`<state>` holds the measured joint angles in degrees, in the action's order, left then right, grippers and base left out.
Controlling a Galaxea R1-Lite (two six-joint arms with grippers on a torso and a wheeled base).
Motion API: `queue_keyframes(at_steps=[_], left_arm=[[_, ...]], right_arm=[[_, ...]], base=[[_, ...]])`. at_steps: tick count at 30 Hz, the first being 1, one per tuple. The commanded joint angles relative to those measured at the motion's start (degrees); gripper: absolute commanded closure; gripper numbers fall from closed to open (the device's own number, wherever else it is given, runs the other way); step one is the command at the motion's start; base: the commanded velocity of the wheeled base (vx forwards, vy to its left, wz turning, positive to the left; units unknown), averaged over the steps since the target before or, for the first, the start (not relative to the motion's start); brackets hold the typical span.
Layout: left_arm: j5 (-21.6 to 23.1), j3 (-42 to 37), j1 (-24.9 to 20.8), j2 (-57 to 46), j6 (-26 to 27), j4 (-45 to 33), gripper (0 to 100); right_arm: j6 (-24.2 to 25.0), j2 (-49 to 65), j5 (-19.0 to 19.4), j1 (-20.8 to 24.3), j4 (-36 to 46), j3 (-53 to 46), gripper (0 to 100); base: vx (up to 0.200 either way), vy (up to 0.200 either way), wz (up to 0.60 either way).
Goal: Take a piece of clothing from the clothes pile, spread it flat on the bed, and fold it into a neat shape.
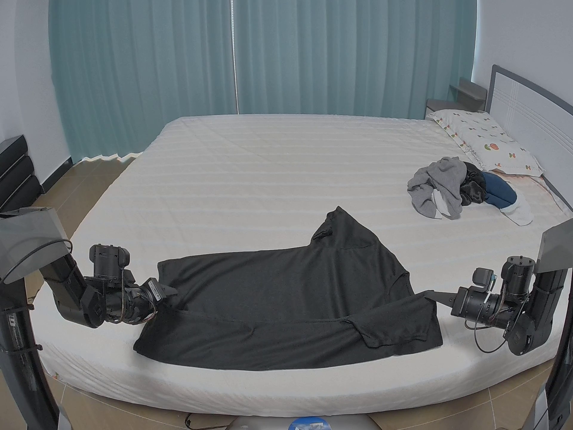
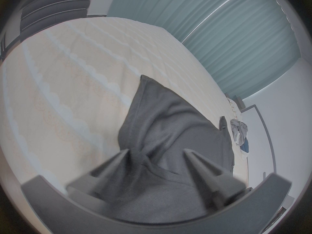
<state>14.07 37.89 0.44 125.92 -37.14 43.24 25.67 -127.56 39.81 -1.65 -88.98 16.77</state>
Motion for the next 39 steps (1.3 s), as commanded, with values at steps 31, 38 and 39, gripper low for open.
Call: queue_keyframes(at_steps=[31,38,39], left_arm=[[-1.7,-11.4,4.3,-17.4,3.9,-0.8,100],[-1.4,-15.7,4.5,-20.4,4.1,-0.7,100],[-1.2,-16.2,4.5,-20.9,4.1,-0.7,100]], right_arm=[[1.0,3.1,-1.0,0.6,-0.7,-0.1,100],[0.7,6.5,-0.3,0.1,-0.7,-5.3,100],[0.8,7.1,-0.2,0.0,-0.7,-6.0,100]], base=[[0.0,0.0,0.0],[0.0,0.0,0.0],[0.0,0.0,0.0]])
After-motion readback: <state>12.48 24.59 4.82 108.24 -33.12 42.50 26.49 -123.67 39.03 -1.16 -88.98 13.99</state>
